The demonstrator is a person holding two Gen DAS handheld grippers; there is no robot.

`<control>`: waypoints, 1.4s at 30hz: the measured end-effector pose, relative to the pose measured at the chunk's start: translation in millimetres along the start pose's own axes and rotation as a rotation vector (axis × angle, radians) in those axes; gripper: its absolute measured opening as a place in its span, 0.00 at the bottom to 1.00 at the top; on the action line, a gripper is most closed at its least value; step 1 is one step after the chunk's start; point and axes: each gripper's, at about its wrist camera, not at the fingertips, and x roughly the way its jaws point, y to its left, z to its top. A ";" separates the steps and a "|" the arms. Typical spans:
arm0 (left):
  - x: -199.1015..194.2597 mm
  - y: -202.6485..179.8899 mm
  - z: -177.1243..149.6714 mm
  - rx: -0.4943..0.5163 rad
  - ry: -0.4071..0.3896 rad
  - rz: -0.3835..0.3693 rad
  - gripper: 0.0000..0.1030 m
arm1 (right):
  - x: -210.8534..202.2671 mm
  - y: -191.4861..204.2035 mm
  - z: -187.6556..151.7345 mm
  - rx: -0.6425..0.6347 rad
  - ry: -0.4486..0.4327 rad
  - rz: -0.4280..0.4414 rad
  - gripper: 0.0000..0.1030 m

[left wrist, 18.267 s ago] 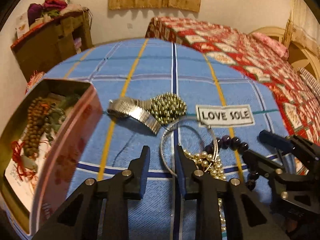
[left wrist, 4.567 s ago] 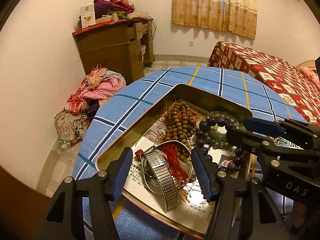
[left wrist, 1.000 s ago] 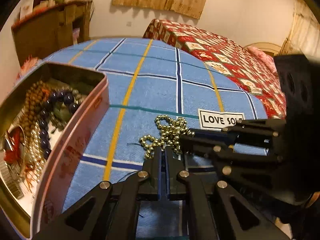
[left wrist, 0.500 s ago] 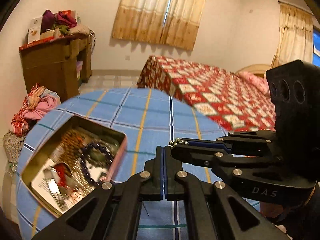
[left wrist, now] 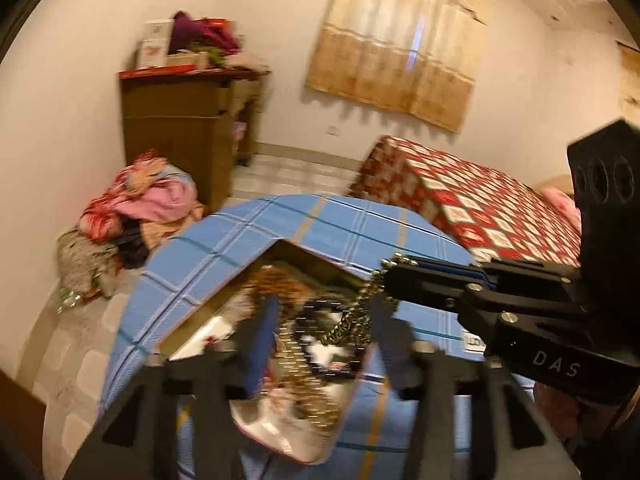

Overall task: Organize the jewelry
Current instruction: 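Carry the gold chain over the tin with both tools and release it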

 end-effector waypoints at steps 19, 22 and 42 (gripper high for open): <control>0.4 26.1 7.1 -0.016 -0.025 0.091 0.54 | 21.9 33.2 23.2 -0.038 -0.015 0.032 0.12; 2.3 29.6 9.8 -0.008 -0.021 0.108 0.54 | 25.2 37.0 26.1 -0.045 -0.017 0.032 0.12; 32.7 44.9 -14.1 -0.011 0.093 0.169 0.54 | 69.4 2.6 -7.7 0.043 0.097 -0.006 0.12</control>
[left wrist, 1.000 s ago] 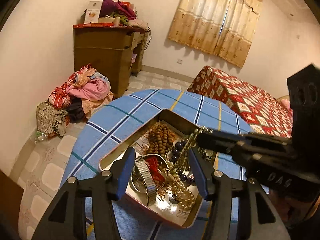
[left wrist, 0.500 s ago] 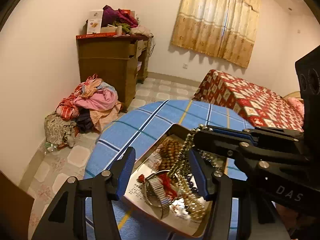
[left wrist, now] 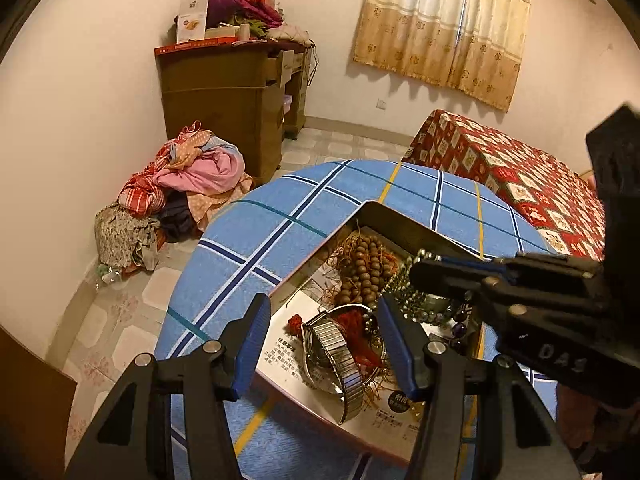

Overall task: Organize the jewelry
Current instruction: 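Carry the gold chain over the tin with both tools and release it, then withdraw both open tools from the tin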

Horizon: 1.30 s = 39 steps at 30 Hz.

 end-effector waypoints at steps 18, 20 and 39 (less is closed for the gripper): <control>16.0 1.0 -6.4 -0.006 0.060 0.044 0.54 | 18.8 0.7 -21.1 -0.046 0.051 -0.139 0.25; 13.4 2.8 -5.6 -0.012 0.057 0.049 0.54 | 17.5 -0.2 -21.5 -0.048 0.046 -0.161 0.41; -40.4 -15.8 -15.9 -0.019 -0.044 0.027 0.63 | -58.8 -8.8 -57.6 0.102 -0.076 -0.260 0.81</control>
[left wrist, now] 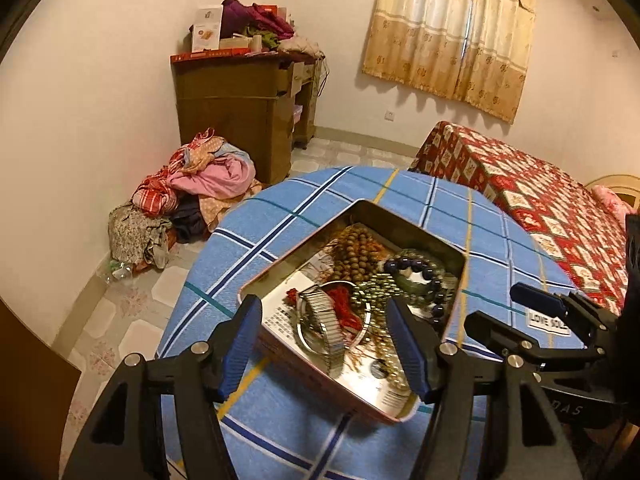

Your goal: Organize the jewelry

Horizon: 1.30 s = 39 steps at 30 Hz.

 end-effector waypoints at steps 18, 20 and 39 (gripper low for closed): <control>-28.5 -23.5 -5.1 0.035 -0.051 -0.042 0.63 | -42.2 -13.6 -14.6 0.034 -0.065 -0.077 0.86; -30.6 -23.1 -6.0 0.033 -0.053 -0.041 0.63 | -43.7 -12.2 -14.3 0.026 -0.067 -0.077 0.86; -41.3 -29.9 -9.8 0.047 -0.073 -0.049 0.63 | -52.7 -10.5 -15.7 0.018 -0.085 -0.087 0.89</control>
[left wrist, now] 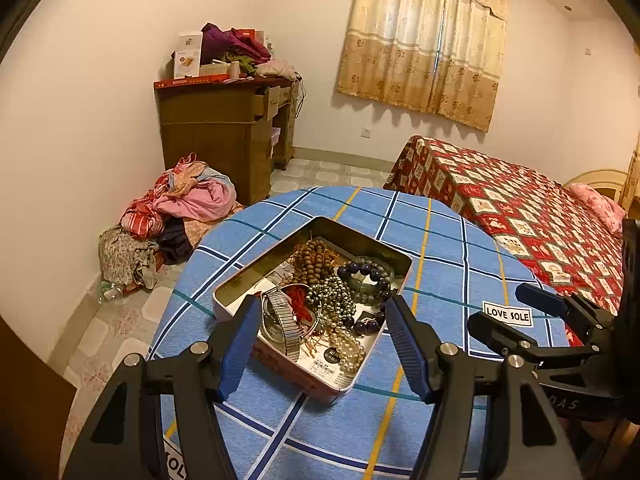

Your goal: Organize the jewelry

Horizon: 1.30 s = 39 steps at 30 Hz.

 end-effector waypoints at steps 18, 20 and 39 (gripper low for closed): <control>-1.1 -3.5 -0.9 0.012 0.002 0.036 0.74 | -5.1 -3.0 -2.2 0.014 -0.015 -0.002 0.89; -2.5 -4.0 -0.7 0.008 -0.009 0.038 0.82 | -5.7 -3.2 -2.4 0.013 -0.016 -0.003 0.89; -3.8 -5.1 -2.8 0.013 -0.049 0.064 0.88 | -2.0 -4.3 -6.0 0.021 -0.005 0.002 0.89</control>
